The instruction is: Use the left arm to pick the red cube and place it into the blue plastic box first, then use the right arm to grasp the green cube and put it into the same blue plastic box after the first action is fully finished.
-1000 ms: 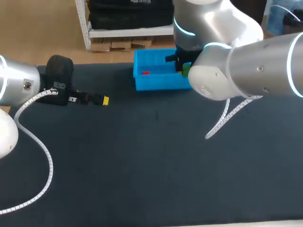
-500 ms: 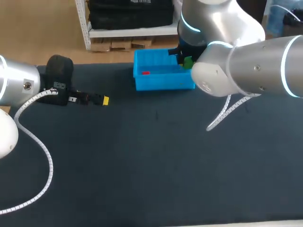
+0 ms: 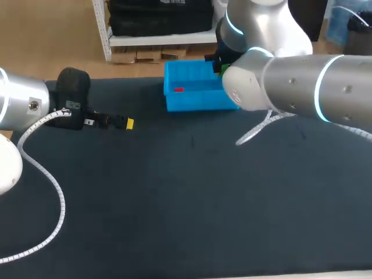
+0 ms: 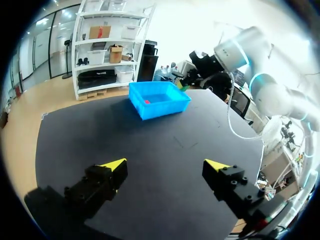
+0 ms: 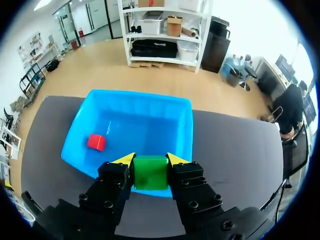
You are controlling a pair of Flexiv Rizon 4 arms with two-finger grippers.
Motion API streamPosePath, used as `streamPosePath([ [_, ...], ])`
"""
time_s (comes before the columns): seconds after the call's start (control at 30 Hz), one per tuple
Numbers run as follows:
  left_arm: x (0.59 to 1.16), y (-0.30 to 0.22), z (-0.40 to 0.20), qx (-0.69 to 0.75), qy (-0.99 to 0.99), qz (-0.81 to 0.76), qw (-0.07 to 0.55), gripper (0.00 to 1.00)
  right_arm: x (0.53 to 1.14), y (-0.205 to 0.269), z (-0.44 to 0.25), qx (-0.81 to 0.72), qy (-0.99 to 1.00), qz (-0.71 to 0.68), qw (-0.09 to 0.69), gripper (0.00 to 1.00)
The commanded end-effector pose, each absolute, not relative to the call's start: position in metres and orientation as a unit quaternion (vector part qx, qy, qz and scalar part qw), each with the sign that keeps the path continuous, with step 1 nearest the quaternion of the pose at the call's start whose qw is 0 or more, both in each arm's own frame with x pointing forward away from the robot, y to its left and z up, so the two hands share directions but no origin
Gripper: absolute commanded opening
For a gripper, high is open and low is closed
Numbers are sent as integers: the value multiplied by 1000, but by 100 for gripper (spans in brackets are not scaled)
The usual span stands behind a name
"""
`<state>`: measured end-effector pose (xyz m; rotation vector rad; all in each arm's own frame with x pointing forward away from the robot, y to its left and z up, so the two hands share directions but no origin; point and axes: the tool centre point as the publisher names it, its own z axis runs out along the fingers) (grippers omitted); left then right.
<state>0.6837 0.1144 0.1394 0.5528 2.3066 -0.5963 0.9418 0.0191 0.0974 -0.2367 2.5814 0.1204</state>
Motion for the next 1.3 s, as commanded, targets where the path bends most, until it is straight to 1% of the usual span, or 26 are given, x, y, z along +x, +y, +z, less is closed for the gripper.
streamPosePath([
  [0.03,684,115,138,213,885,-232,343,100,970,25,90,-89,962,46,253,0],
  [0.73,684,115,138,213,885,-232,343,100,993,30,63,-87,970,71,218,0],
  [1.27,684,115,138,213,885,-232,343,100,992,33,51,-78,979,78,173,0],
  [1.3,684,115,138,213,885,-232,343,100,992,34,51,-78,979,78,172,22],
])
